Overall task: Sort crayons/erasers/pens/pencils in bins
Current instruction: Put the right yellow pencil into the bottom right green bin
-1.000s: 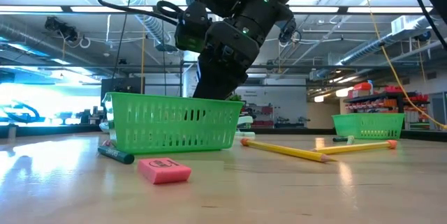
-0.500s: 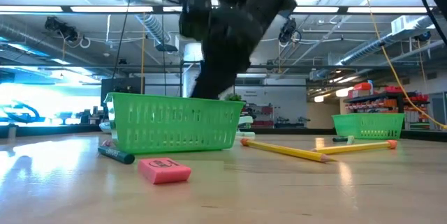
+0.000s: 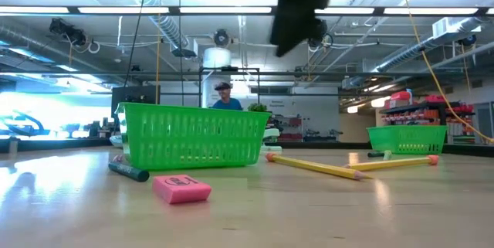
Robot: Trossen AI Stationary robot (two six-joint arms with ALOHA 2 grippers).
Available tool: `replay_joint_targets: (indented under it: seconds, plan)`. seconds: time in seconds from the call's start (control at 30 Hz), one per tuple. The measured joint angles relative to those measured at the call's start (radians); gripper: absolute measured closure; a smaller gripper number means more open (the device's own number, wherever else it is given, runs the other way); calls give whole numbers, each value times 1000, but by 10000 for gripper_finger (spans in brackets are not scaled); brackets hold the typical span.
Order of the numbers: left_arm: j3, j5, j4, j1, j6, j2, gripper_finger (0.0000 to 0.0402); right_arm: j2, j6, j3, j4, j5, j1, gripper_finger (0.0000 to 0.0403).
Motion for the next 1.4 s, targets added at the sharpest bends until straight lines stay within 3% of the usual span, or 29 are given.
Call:
replay_joint_targets:
  seconds: [0.33, 0.5, 0.63, 0.73, 1.07, 1.23, 1.4]
  plan:
    - [0, 0, 3, 0, 0, 0, 230, 37, 442, -6, -81, -81, 1, 237]
    - [0, 0, 2, 0, 9, 0, 230, 45, 507, -68, -109, -144, 1, 238]
    - [0, 0, 2, 0, 47, 0, 230, 29, 518, -128, -234, -191, 1, 238]
    - [0, 0, 2, 0, 76, 0, 230, 12, 398, -180, -252, -214, 8, 238]
    - [0, 0, 0, 0, 132, 0, 230, -80, -300, -348, -260, -189, 113, 238]
    - [0, 0, -5, 0, 131, 0, 230, -199, -448, -510, -161, -95, 135, 238]
    - [0, 0, -5, 0, 124, 0, 230, -323, -527, -629, -44, -64, 107, 238]
